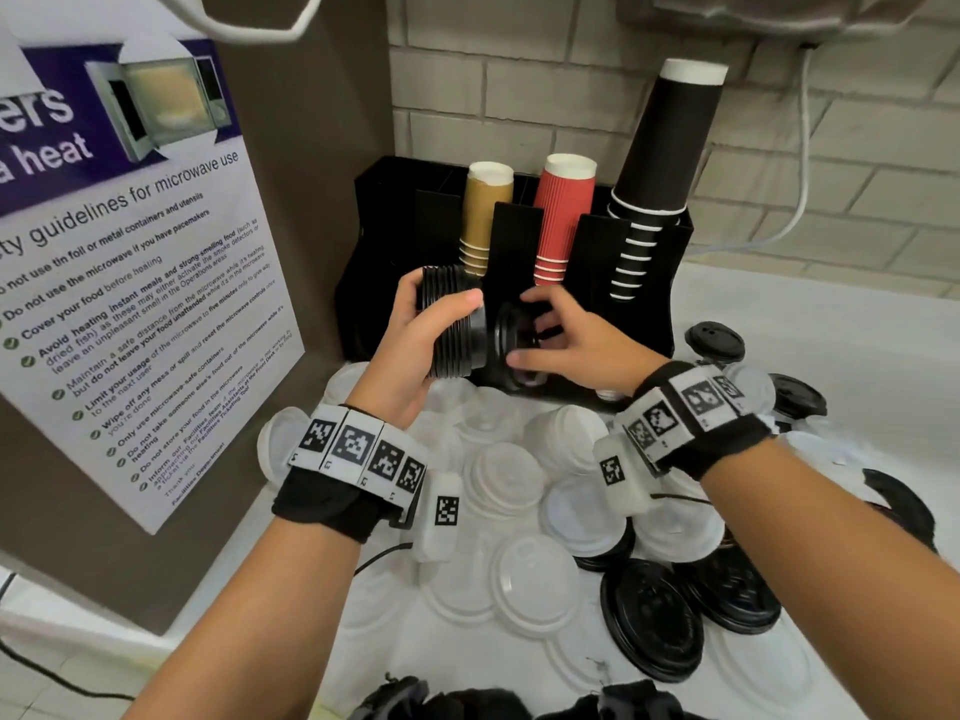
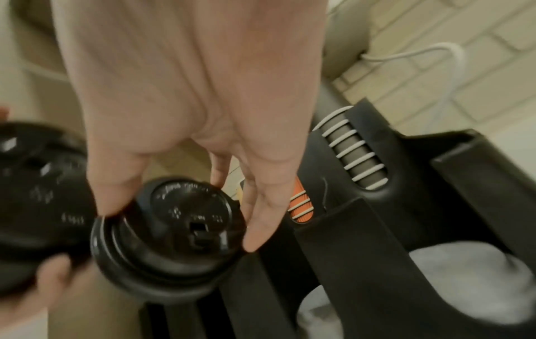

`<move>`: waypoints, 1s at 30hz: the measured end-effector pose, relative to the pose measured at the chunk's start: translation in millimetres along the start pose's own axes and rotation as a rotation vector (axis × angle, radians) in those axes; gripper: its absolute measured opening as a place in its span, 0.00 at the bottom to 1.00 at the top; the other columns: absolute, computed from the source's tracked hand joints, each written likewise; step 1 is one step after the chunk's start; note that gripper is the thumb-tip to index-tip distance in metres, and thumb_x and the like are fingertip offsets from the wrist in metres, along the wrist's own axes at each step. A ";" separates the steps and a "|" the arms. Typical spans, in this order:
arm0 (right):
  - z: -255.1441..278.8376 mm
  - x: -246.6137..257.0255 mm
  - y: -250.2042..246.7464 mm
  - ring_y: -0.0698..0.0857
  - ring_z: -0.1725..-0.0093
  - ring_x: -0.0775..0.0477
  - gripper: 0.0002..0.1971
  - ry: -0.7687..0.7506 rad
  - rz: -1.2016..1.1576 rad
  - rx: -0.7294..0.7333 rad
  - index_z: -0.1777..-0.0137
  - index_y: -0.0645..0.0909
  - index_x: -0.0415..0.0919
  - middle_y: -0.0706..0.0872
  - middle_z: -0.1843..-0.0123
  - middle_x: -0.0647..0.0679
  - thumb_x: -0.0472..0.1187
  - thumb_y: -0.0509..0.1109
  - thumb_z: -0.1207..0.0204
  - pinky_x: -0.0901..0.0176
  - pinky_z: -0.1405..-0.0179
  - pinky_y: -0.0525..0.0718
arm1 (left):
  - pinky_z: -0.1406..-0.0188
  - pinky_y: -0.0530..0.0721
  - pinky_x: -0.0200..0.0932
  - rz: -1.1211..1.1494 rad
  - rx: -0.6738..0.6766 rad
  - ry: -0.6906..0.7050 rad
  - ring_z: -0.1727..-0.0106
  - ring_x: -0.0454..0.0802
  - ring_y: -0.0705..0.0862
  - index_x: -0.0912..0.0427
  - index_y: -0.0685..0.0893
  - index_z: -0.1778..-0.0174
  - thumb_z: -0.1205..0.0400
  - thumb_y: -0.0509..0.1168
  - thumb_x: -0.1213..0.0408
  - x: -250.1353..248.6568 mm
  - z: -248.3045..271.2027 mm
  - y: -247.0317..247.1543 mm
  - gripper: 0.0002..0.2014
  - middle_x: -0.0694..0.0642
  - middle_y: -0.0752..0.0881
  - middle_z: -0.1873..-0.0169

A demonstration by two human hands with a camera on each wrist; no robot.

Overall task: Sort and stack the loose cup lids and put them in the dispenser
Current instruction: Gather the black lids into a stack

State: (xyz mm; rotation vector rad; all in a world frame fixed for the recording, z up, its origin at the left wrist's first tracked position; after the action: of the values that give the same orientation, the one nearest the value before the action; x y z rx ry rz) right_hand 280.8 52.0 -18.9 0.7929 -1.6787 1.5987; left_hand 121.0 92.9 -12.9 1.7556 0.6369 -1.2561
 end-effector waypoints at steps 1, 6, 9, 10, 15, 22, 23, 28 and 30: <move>6.3 0.5 -3.3 0.87 0.51 0.52 0.31 0.015 -0.153 -0.033 0.27 0.66 0.51 0.81 0.44 0.48 0.45 0.76 0.26 0.65 0.55 0.88 | 0.64 0.86 0.42 0.009 0.006 -0.006 0.57 0.42 0.89 0.50 0.77 0.40 0.29 0.71 0.55 2.5 0.4 1.5 0.21 0.46 0.87 0.57; 39.0 12.1 -2.4 0.86 0.44 0.46 0.27 -0.057 -0.546 -0.052 0.30 0.74 0.57 0.80 0.40 0.38 0.43 0.76 0.28 0.49 0.45 0.87 | 0.60 0.87 0.44 0.043 0.030 -0.043 0.51 0.46 0.89 0.52 0.77 0.35 0.27 0.71 0.53 14.7 2.4 17.2 0.24 0.49 0.88 0.51; 49.9 17.6 0.5 0.87 0.42 0.44 0.28 -0.090 -0.533 -0.079 0.29 0.74 0.55 0.82 0.40 0.41 0.41 0.76 0.29 0.44 0.43 0.87 | 0.55 0.87 0.49 0.045 0.051 -0.049 0.44 0.52 0.88 0.52 0.76 0.32 0.27 0.70 0.53 19.2 4.3 31.3 0.26 0.54 0.86 0.44; 52.4 18.4 -0.5 0.87 0.42 0.43 0.28 -0.093 -0.530 -0.095 0.28 0.74 0.54 0.83 0.40 0.41 0.40 0.76 0.28 0.43 0.43 0.87 | 0.51 0.88 0.53 0.042 0.063 -0.052 0.42 0.54 0.87 0.52 0.76 0.31 0.26 0.70 0.53 20.4 5.1 35.9 0.27 0.56 0.86 0.42; 65.5 20.5 -14.2 0.85 0.38 0.40 0.29 -0.081 -0.456 -0.112 0.25 0.72 0.50 0.82 0.35 0.38 0.34 0.73 0.25 0.41 0.42 0.87 | 0.37 0.84 0.63 0.014 0.210 -0.112 0.35 0.59 0.84 0.42 0.79 0.32 0.27 0.72 0.51 29.8 7.3 56.5 0.26 0.59 0.84 0.35; 82.7 18.1 -26.8 0.87 0.41 0.46 0.28 -0.085 -0.411 -0.146 0.27 0.74 0.52 0.83 0.36 0.41 0.33 0.73 0.25 0.56 0.50 0.87 | 0.49 0.88 0.50 0.018 0.282 -0.128 0.40 0.51 0.88 0.32 0.85 0.44 0.31 0.74 0.47 35.4 11.6 77.9 0.19 0.49 0.89 0.44; 84.5 17.1 -27.7 0.87 0.41 0.46 0.28 -0.086 -0.418 -0.157 0.27 0.74 0.52 0.82 0.36 0.41 0.32 0.73 0.25 0.57 0.52 0.87 | 0.51 0.88 0.50 0.028 0.273 -0.127 0.41 0.51 0.88 0.33 0.84 0.43 0.32 0.74 0.47 37.3 11.8 80.1 0.20 0.49 0.90 0.45; 93.2 14.5 -31.4 0.88 0.44 0.48 0.29 -0.101 -0.414 -0.195 0.27 0.73 0.49 0.82 0.37 0.42 0.31 0.74 0.26 0.56 0.50 0.87 | 0.47 0.88 0.58 0.059 0.245 -0.129 0.39 0.58 0.87 0.43 0.79 0.33 0.26 0.70 0.53 42.6 15.8 88.0 0.23 0.57 0.86 0.39; 96.3 14.3 -33.5 0.87 0.44 0.49 0.29 -0.107 -0.404 -0.208 0.26 0.73 0.49 0.82 0.37 0.42 0.32 0.74 0.26 0.55 0.50 0.87 | 0.45 0.86 0.62 0.069 0.257 -0.156 0.38 0.60 0.86 0.45 0.75 0.29 0.26 0.70 0.55 46.2 18.3 90.9 0.28 0.61 0.84 0.35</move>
State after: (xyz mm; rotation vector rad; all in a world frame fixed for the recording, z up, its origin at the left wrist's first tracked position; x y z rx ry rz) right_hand 293.4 -45.7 10.7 1.0456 -1.6009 1.1056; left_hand 201.0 28.4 -26.2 1.8456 0.3332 -1.4612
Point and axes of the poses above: each hand's wrist, its own z-axis away from the middle knuckle, its own y-axis out of the palm, x = y × z, the point moved 8 cm from there along -z, towards the middle knuckle
